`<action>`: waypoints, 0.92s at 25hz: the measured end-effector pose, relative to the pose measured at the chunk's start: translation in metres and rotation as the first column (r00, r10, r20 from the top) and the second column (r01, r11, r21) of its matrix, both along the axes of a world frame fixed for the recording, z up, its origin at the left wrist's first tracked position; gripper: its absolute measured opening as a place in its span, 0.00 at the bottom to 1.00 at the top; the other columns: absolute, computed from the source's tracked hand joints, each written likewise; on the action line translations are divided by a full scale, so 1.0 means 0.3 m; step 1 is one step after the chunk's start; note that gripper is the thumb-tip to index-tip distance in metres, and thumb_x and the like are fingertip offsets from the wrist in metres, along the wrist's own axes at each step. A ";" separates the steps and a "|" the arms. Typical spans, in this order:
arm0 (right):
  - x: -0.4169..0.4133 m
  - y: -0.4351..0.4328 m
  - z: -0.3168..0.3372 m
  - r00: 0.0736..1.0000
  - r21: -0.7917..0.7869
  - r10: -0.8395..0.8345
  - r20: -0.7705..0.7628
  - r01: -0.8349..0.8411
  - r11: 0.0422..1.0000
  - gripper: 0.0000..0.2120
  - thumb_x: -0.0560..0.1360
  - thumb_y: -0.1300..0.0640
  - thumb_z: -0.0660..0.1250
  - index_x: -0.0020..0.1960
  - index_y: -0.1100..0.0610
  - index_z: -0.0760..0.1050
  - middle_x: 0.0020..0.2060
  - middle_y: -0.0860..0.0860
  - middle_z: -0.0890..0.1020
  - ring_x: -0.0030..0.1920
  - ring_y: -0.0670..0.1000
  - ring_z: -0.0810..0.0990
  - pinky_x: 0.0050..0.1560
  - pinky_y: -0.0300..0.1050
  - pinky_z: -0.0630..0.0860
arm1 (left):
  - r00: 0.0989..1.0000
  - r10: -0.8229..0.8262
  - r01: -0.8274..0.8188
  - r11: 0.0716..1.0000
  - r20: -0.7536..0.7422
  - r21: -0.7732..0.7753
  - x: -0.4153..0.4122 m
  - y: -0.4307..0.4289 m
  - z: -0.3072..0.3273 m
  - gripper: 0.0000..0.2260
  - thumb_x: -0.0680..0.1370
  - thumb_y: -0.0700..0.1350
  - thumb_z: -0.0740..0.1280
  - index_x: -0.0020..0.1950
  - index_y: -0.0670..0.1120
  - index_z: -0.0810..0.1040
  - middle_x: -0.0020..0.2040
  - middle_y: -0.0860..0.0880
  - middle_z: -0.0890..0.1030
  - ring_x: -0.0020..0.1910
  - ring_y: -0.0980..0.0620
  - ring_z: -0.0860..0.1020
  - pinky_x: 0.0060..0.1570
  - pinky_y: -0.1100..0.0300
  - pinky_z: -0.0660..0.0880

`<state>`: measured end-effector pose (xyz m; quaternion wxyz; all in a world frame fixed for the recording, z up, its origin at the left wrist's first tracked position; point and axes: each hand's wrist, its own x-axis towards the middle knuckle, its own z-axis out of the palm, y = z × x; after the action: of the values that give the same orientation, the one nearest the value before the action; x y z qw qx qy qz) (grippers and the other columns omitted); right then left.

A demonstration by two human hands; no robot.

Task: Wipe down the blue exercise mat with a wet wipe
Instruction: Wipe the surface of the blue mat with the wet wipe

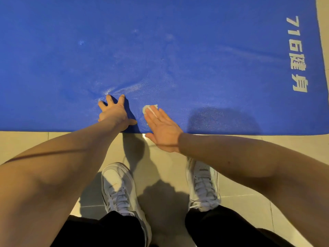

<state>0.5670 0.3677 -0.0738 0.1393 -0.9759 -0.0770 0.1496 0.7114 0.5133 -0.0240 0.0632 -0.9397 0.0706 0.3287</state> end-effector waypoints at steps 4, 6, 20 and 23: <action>0.018 -0.037 0.012 0.999 -0.051 0.014 0.040 -0.012 0.999 0.35 0.83 0.42 0.51 0.81 0.61 0.45 0.81 0.55 0.47 0.80 0.56 0.43 0.79 0.53 0.44 | 1.000 0.000 0.000 1.000 -0.004 -0.009 0.000 0.003 -0.005 0.50 0.67 0.63 0.79 0.79 0.61 0.50 0.79 0.48 0.48 0.77 0.36 0.50 0.59 0.38 0.75; -0.001 -0.173 0.006 0.988 -0.084 -0.099 0.115 0.109 0.990 0.35 0.82 0.43 0.54 0.80 0.63 0.50 0.80 0.57 0.53 0.80 0.58 0.50 0.79 0.54 0.50 | 1.000 0.002 -0.002 1.000 -0.005 -0.028 0.002 0.007 -0.003 0.49 0.67 0.62 0.79 0.78 0.61 0.51 0.79 0.47 0.48 0.77 0.36 0.50 0.59 0.38 0.75; 0.081 -0.008 0.003 0.996 -0.087 -0.067 0.058 0.072 0.994 0.35 0.83 0.41 0.50 0.81 0.60 0.46 0.81 0.55 0.46 0.80 0.57 0.41 0.79 0.57 0.44 | 0.999 -0.035 0.036 0.999 -0.039 0.012 0.018 0.003 0.001 0.49 0.67 0.63 0.78 0.79 0.60 0.51 0.78 0.45 0.50 0.76 0.35 0.51 0.58 0.40 0.76; 0.062 -0.158 -0.015 0.978 -0.114 -0.167 0.124 0.182 0.977 0.35 0.81 0.41 0.55 0.80 0.61 0.54 0.80 0.55 0.56 0.80 0.58 0.51 0.78 0.60 0.52 | 0.997 -0.051 0.052 0.999 -0.059 0.015 0.046 -0.017 0.033 0.44 0.68 0.67 0.75 0.77 0.56 0.57 0.75 0.44 0.54 0.74 0.36 0.54 0.57 0.39 0.75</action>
<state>0.5855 0.3202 -0.0784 0.0859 -0.9926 0.0108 0.0854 0.7251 0.5084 -0.0141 0.0772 -0.9270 0.0939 0.3549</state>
